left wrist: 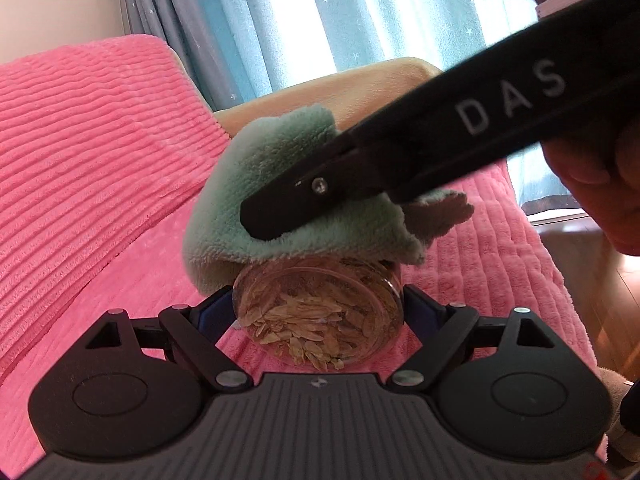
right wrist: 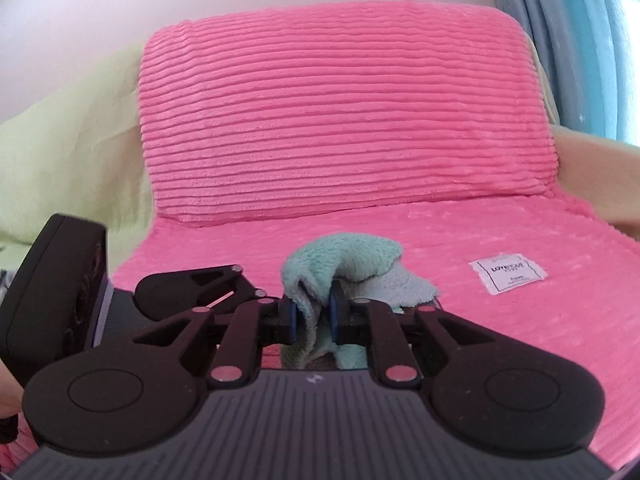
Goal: Clean container
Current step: 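Rotate the jar in the left gripper while the right gripper rubs the cloth back and forth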
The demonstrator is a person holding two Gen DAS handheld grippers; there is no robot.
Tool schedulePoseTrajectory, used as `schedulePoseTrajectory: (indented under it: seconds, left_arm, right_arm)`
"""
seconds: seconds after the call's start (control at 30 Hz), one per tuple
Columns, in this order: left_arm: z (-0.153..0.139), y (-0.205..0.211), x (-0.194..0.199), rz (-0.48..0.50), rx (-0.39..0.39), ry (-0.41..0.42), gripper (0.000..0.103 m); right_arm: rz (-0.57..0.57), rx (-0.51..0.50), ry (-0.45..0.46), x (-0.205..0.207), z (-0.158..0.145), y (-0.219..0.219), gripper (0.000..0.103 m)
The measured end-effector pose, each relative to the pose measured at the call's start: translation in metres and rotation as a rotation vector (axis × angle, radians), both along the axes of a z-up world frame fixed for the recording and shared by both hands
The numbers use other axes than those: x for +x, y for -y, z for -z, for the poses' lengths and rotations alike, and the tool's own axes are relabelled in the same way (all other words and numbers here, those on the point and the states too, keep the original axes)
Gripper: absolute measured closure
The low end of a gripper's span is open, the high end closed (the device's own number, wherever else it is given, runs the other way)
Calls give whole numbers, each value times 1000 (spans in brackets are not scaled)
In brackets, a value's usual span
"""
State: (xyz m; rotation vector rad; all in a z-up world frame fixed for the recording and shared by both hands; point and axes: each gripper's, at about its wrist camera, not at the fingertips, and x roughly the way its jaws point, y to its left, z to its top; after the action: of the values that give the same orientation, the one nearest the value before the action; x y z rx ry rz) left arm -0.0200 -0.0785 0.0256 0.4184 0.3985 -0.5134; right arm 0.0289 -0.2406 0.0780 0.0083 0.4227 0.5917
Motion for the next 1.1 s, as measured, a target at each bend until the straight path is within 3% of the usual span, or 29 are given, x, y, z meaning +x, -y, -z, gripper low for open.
schedulePoseTrajectory:
  seconds: [0.1, 0.27, 1.1]
  left_arm:
    - [0, 0, 1, 2, 5, 3, 16]
    - [1, 1, 3, 0, 13, -6, 16]
    - [-1, 3, 8, -9, -19, -30, 16]
  right_arm:
    - [-4, -8, 5, -2, 0, -2, 92]
    - [83, -5, 4, -16, 3, -9, 92]
    - [107, 10, -12, -12, 8, -6, 92]
